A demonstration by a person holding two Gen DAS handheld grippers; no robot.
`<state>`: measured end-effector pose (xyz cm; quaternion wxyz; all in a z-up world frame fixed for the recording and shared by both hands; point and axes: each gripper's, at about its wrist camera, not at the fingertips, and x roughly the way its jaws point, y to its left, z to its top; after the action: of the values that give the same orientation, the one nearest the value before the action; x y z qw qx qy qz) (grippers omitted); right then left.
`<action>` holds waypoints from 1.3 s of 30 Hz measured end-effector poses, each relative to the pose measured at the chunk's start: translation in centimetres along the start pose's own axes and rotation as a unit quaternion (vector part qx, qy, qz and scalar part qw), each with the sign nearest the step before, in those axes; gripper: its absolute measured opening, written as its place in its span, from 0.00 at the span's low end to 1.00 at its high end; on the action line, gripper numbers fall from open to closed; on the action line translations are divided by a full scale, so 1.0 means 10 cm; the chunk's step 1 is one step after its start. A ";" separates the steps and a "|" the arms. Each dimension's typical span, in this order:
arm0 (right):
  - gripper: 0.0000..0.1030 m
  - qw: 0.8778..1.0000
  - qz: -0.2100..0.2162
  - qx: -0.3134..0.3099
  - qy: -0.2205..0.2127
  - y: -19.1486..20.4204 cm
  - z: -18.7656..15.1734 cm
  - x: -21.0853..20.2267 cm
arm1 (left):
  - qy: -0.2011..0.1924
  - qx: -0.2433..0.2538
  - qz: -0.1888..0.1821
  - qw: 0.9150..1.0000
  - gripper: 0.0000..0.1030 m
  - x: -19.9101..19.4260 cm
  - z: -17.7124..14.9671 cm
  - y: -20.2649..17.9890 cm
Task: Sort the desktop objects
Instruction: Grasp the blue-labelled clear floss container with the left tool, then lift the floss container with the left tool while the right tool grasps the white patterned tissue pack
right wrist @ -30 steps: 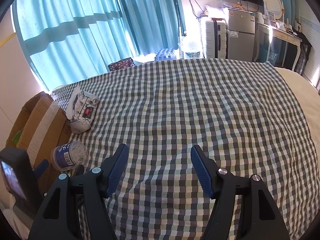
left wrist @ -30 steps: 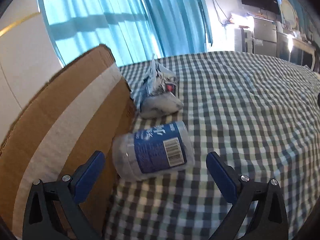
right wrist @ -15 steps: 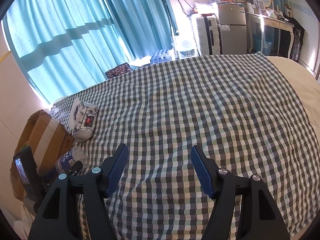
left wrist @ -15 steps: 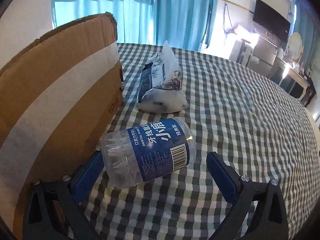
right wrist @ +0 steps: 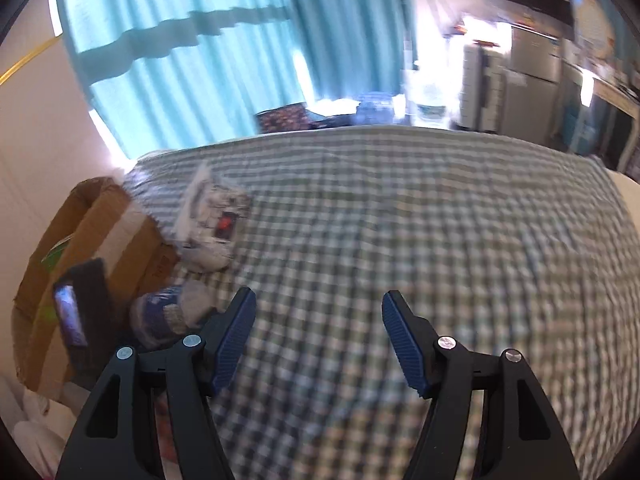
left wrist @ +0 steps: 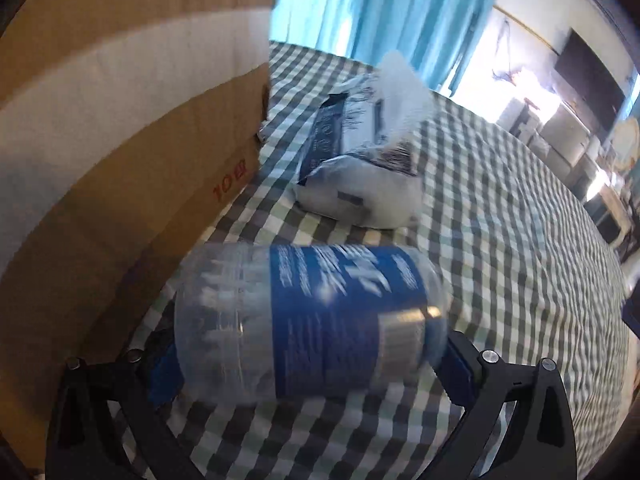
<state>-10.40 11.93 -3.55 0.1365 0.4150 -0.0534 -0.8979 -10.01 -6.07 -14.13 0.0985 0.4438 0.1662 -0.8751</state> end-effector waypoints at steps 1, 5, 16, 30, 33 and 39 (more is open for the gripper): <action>0.64 1.000 0.010 -0.015 0.003 0.10 0.05 0.10 | -0.001 -0.024 -0.002 1.000 0.97 0.02 0.02 0.08; 0.64 0.998 0.030 -0.050 0.010 0.31 0.14 0.45 | -0.019 -0.060 0.014 0.998 0.93 0.02 0.08 0.19; 0.63 0.989 0.108 -0.088 0.049 0.63 0.34 1.05 | -0.066 -0.117 0.080 0.988 0.89 -0.03 0.06 0.44; 0.11 0.991 0.086 -0.072 0.070 0.80 0.27 1.39 | -0.075 -0.111 0.082 0.988 0.88 -0.14 0.01 0.67; 0.10 0.994 0.060 -0.071 0.063 0.67 0.17 1.17 | -0.071 -0.107 0.074 0.989 0.88 -0.20 -0.02 0.69; 0.10 0.997 0.025 -0.052 0.056 0.47 -0.01 0.67 | -0.063 -0.079 0.037 0.994 0.88 -0.46 -0.13 0.65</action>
<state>-13.53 5.50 -7.59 0.1830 0.4555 -0.0095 -0.8711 -4.24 -11.48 -12.45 0.1760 0.3841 0.2112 -0.8814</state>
